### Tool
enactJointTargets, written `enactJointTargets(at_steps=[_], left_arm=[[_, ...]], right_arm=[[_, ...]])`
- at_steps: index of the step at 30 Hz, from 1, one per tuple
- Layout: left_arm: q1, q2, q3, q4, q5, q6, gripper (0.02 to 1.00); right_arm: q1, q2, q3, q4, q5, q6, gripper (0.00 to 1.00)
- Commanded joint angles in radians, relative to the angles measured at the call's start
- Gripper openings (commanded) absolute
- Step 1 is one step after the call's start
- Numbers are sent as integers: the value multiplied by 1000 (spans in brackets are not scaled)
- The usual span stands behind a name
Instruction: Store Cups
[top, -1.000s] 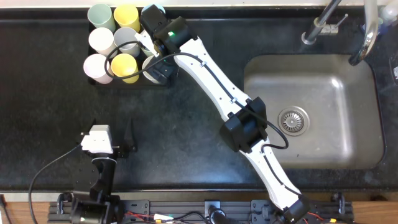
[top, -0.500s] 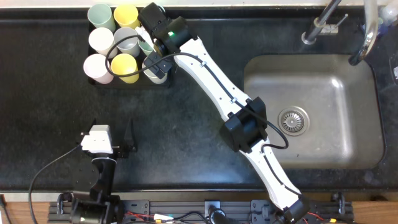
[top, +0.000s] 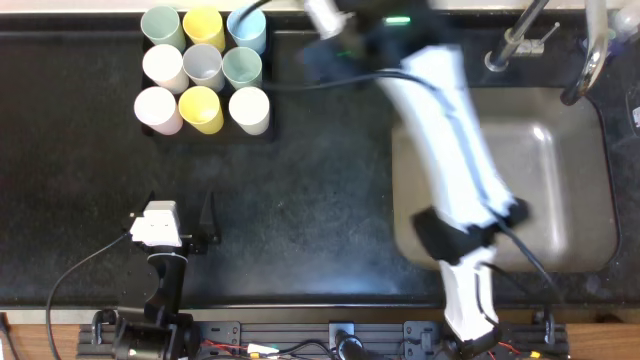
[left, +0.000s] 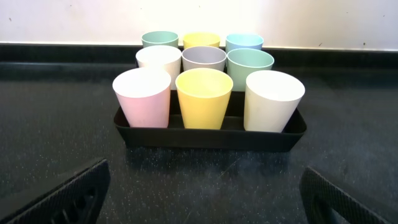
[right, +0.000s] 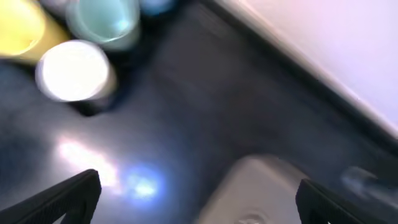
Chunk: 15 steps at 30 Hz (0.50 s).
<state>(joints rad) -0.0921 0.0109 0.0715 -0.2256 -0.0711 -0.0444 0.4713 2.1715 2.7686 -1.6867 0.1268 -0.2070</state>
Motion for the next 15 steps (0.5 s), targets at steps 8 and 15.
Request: enactJointTargets(at_steps=[8,15], left_arm=[[-5,-8,-2,-1,-8,18,998],[-5,-8,-2,-1,-8,18,998]], right_arm=[[-237,-516,-577,0,19,258,996],[-290,-1143,-1479,577,43,338,998]])
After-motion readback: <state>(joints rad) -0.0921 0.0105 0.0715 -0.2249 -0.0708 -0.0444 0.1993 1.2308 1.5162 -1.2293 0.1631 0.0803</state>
